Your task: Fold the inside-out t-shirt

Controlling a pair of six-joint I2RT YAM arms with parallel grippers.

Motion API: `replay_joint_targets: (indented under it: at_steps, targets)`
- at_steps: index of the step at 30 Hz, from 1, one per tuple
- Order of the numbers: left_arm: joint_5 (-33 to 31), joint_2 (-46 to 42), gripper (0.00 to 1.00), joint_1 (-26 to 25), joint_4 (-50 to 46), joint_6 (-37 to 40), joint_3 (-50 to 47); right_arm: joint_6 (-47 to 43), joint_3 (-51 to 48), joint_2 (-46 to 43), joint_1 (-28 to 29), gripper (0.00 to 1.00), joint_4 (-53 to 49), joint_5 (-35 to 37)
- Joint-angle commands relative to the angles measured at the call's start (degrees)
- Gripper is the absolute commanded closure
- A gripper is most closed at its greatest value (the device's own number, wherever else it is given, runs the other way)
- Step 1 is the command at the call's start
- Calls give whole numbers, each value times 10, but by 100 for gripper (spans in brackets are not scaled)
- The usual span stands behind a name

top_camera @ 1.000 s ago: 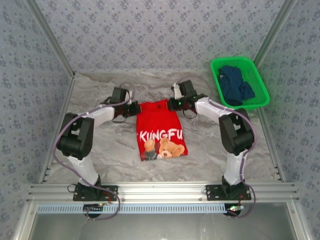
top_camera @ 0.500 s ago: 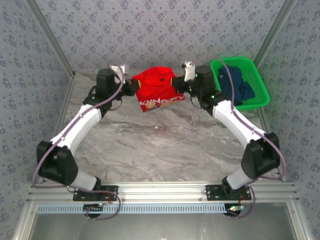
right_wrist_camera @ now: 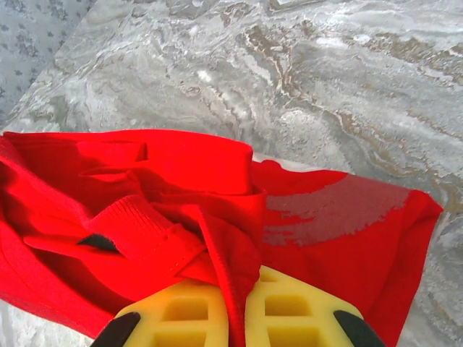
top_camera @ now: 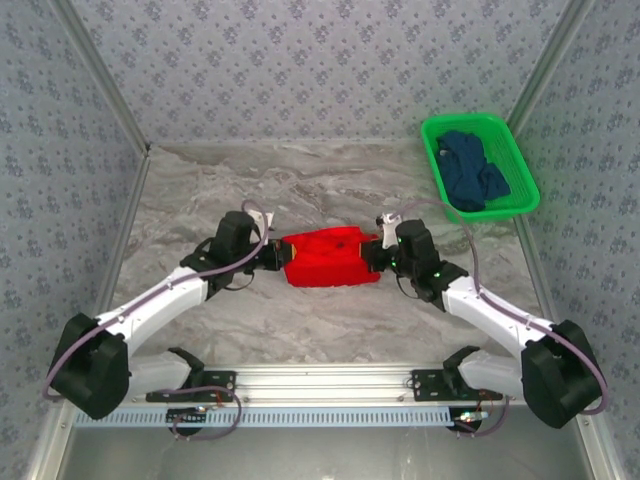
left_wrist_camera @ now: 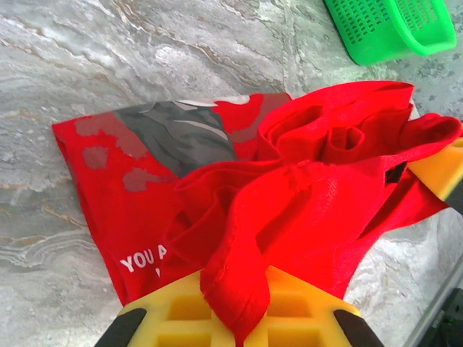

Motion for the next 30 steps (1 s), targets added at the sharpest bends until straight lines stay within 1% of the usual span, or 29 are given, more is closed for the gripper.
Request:
replay_joint_targets:
  at_steps: [1,5,7,11,17,20,22,23,26,28,30]
  targets:
    - [-28,34,100,1,12,26,30,-11,36,30,-6,97,-4,53]
    - [-56,92,100,2,-10,63,81,-29,92,98,-13,94,-37,67]
    - [-66,126,100,7,-22,68,104,-35,122,135,-14,93,-59,83]
    - [-63,205,100,19,-33,67,140,-45,175,206,-16,92,-98,105]
    - [-69,293,100,40,-46,67,183,-53,230,296,-17,89,-109,127]
    - [-67,327,94,48,-41,64,197,-55,270,351,-23,83,-139,146]
    - [-70,350,93,51,-47,62,210,-54,297,384,-29,80,-163,146]
    - [-68,361,90,52,-53,62,219,-53,314,401,-30,76,-177,148]
    - [-70,371,76,57,-68,50,234,-58,360,422,-33,67,-212,154]
    - [-74,360,64,59,-79,47,242,-68,374,412,-38,61,-233,158]
    - [-95,336,56,60,-96,51,246,-79,381,384,-44,52,-256,155]
